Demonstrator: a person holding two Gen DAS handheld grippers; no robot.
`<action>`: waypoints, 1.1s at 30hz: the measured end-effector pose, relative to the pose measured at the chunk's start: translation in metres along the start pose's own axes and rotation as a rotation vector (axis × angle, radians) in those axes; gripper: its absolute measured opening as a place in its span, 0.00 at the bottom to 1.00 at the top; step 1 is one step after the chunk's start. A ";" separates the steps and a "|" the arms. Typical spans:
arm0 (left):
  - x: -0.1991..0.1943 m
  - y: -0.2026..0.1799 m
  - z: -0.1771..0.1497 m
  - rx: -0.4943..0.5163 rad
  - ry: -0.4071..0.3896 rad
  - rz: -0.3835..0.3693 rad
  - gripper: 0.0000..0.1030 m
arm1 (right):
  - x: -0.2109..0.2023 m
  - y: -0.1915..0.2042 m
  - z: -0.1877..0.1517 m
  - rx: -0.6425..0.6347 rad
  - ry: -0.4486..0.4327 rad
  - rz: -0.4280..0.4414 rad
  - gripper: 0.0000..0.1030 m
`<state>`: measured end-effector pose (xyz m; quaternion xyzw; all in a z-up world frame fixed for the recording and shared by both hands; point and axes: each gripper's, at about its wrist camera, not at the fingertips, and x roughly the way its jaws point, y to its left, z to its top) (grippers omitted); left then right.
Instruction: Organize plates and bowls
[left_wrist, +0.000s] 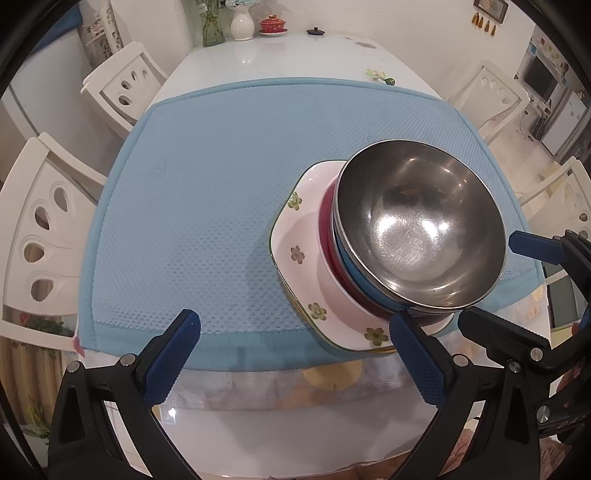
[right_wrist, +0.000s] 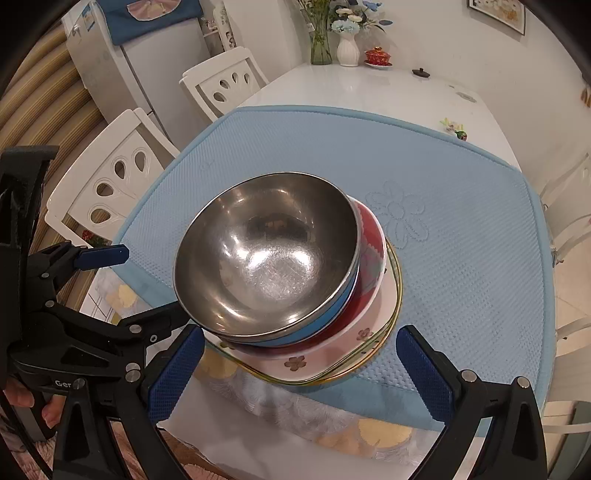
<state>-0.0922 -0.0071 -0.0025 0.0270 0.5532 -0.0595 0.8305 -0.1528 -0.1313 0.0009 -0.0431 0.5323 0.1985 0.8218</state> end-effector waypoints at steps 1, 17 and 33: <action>0.000 0.000 0.000 0.001 -0.001 0.000 0.99 | 0.000 0.000 0.000 -0.001 0.000 0.000 1.00; -0.001 0.000 0.000 -0.001 -0.003 -0.003 0.99 | 0.000 0.002 0.000 0.001 -0.007 0.001 1.00; -0.002 -0.003 0.001 0.002 -0.011 0.006 0.99 | 0.000 0.001 0.001 0.007 -0.015 0.005 1.00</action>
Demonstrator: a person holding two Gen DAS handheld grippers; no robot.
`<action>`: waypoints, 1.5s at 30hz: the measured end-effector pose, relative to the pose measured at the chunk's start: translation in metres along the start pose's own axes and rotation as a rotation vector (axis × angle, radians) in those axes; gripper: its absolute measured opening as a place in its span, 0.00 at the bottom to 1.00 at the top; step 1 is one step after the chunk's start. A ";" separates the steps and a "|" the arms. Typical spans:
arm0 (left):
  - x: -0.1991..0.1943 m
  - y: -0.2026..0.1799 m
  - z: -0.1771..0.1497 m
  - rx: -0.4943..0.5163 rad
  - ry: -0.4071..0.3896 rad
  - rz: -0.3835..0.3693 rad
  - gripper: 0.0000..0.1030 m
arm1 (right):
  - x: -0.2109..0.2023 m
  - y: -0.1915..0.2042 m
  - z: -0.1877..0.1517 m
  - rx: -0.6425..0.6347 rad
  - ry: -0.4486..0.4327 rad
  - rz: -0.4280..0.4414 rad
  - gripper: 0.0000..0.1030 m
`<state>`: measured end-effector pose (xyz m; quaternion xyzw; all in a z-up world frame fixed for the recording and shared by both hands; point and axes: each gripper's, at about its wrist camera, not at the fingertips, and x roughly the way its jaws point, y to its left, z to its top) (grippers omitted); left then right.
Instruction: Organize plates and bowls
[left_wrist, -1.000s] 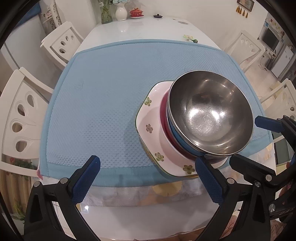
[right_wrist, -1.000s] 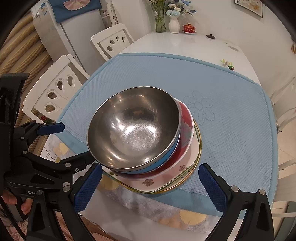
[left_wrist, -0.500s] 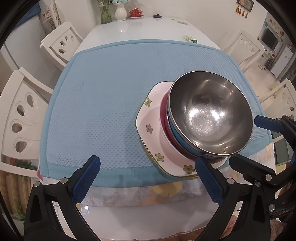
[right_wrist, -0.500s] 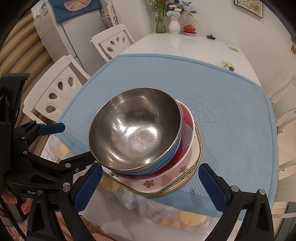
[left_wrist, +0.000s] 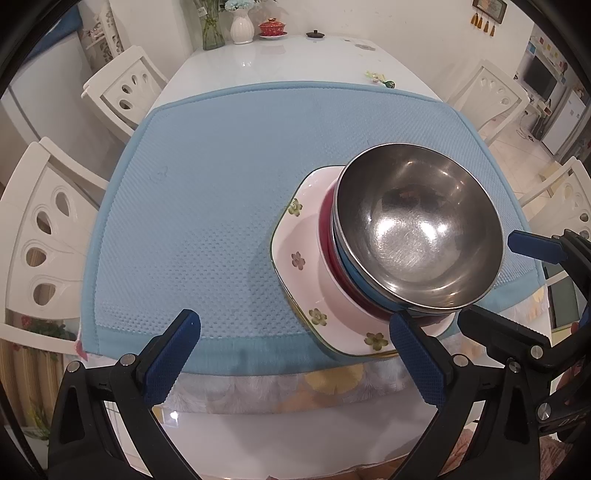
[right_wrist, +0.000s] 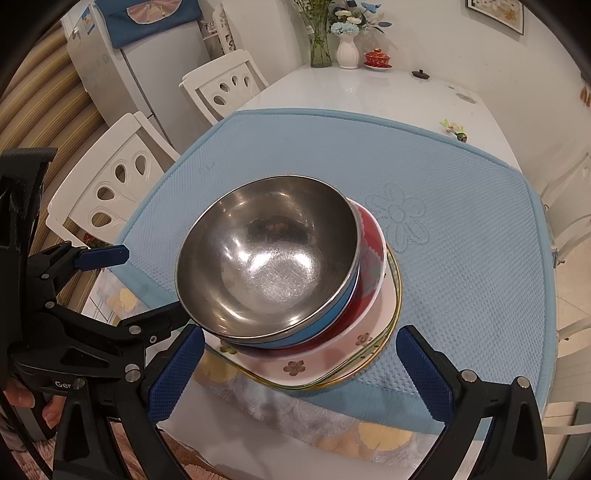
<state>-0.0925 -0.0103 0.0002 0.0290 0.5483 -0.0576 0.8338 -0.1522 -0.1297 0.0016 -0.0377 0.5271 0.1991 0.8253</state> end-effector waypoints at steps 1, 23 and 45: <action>0.000 0.000 0.000 0.000 -0.001 0.001 0.99 | 0.000 0.000 0.000 0.001 -0.001 0.000 1.00; -0.005 -0.001 0.002 -0.007 -0.012 -0.003 0.99 | -0.002 0.005 0.003 0.008 -0.014 0.007 1.00; -0.006 -0.004 -0.003 0.001 -0.013 0.005 0.99 | 0.000 0.005 -0.003 0.026 -0.012 0.002 1.00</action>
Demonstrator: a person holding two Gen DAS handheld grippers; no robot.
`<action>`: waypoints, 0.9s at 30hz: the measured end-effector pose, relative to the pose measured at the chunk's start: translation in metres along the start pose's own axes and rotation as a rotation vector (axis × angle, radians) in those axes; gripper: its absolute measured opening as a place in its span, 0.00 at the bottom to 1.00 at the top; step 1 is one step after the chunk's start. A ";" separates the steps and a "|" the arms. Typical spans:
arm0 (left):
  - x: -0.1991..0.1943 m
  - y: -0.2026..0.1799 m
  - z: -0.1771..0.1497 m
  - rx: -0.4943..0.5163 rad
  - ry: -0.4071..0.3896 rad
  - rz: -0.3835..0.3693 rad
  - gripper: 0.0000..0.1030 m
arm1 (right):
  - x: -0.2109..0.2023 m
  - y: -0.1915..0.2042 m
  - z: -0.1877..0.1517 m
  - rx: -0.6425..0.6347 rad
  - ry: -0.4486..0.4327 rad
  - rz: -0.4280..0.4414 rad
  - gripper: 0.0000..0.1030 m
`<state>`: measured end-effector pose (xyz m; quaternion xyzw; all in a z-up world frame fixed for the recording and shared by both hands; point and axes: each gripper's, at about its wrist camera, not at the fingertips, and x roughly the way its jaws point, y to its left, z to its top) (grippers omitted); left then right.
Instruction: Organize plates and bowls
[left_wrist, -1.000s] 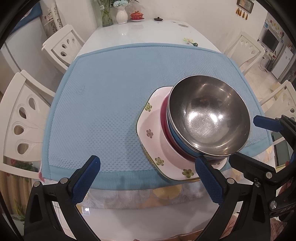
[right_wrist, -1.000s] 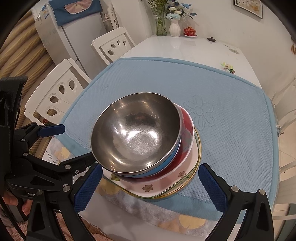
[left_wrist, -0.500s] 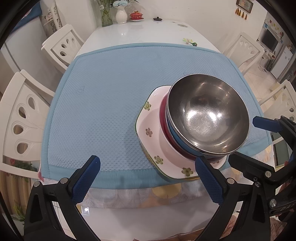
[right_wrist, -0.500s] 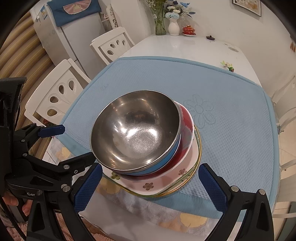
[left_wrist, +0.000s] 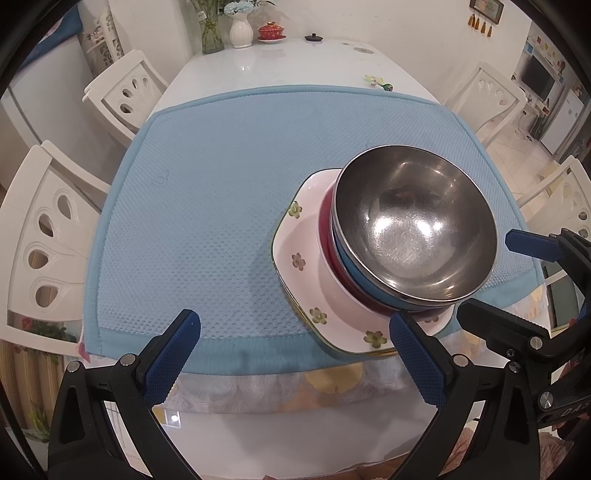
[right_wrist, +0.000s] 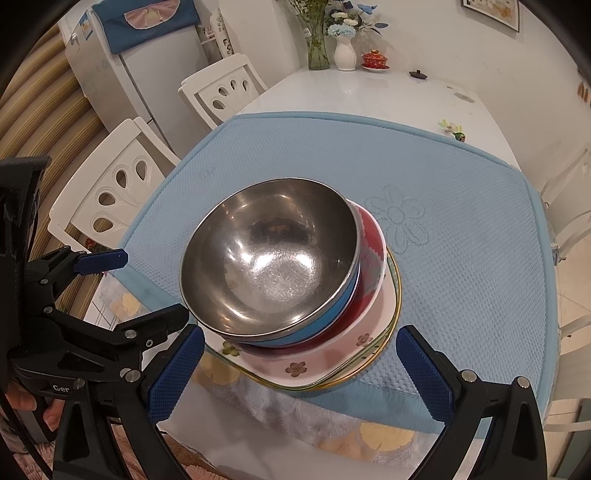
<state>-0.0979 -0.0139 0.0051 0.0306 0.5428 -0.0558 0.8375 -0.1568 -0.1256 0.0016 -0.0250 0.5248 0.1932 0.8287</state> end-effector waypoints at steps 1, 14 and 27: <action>0.000 0.000 0.000 0.001 -0.001 -0.001 0.99 | 0.000 0.000 0.000 0.000 -0.001 0.001 1.00; -0.002 -0.001 0.001 0.000 -0.003 -0.004 0.99 | 0.000 -0.002 -0.001 0.015 -0.001 0.000 1.00; -0.001 0.002 0.003 -0.006 -0.003 -0.009 0.99 | 0.001 -0.004 0.000 0.024 0.000 0.011 1.00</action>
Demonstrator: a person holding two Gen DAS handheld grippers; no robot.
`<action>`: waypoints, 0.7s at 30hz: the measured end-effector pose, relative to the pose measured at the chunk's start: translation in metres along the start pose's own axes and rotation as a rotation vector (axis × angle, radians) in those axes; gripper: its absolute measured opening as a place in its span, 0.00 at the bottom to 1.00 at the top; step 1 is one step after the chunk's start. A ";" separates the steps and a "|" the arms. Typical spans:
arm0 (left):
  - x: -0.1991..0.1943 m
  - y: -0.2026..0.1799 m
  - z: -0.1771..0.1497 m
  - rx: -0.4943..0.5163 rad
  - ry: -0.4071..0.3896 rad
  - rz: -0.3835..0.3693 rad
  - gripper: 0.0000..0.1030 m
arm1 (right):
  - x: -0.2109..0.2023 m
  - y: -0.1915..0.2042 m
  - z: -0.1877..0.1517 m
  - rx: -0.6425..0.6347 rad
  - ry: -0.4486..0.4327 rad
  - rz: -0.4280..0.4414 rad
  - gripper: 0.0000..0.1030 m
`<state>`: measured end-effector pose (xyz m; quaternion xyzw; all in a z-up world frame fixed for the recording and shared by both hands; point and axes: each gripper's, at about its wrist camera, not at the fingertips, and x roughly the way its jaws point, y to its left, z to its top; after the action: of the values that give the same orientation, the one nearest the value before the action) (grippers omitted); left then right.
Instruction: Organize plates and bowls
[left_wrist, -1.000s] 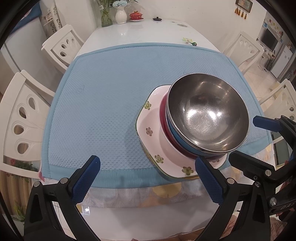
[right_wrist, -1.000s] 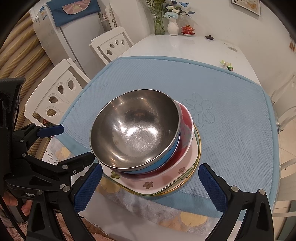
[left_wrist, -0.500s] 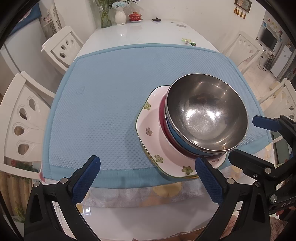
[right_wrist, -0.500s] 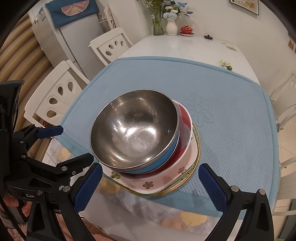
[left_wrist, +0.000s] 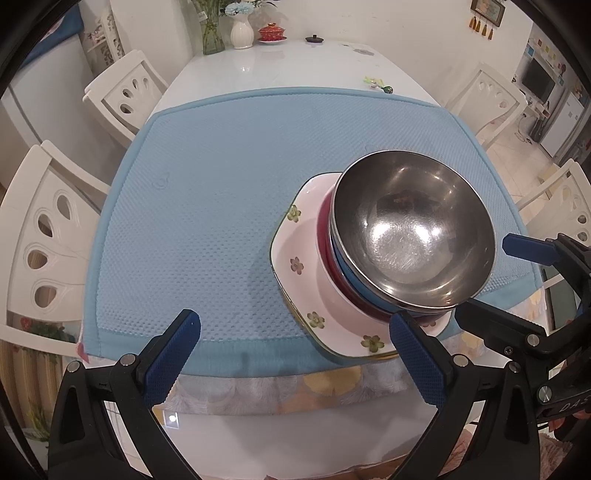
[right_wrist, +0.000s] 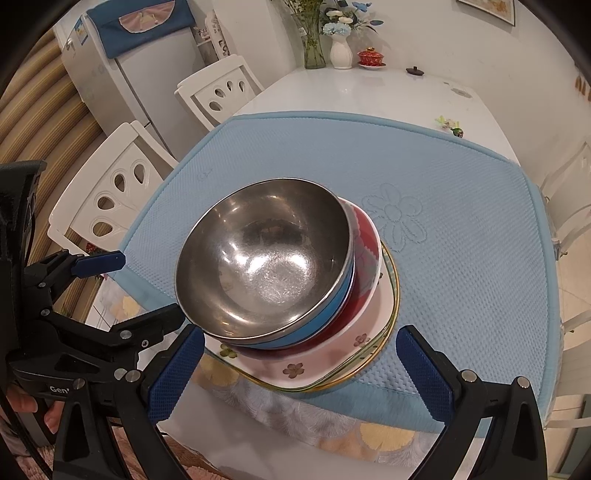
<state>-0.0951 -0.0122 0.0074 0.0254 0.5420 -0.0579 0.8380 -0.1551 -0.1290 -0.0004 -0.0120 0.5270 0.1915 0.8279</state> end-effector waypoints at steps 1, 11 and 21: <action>0.000 0.000 0.000 0.000 0.001 0.000 0.99 | 0.000 0.000 0.000 0.000 0.000 0.002 1.00; 0.002 0.003 0.001 -0.003 0.006 -0.001 0.99 | 0.001 0.001 0.000 0.001 0.001 0.013 1.00; 0.004 0.008 0.000 -0.014 0.015 -0.007 0.99 | 0.004 0.002 0.001 0.003 0.009 0.019 1.00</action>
<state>-0.0920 -0.0048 0.0033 0.0179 0.5489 -0.0568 0.8337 -0.1540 -0.1259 -0.0030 -0.0067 0.5312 0.1987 0.8236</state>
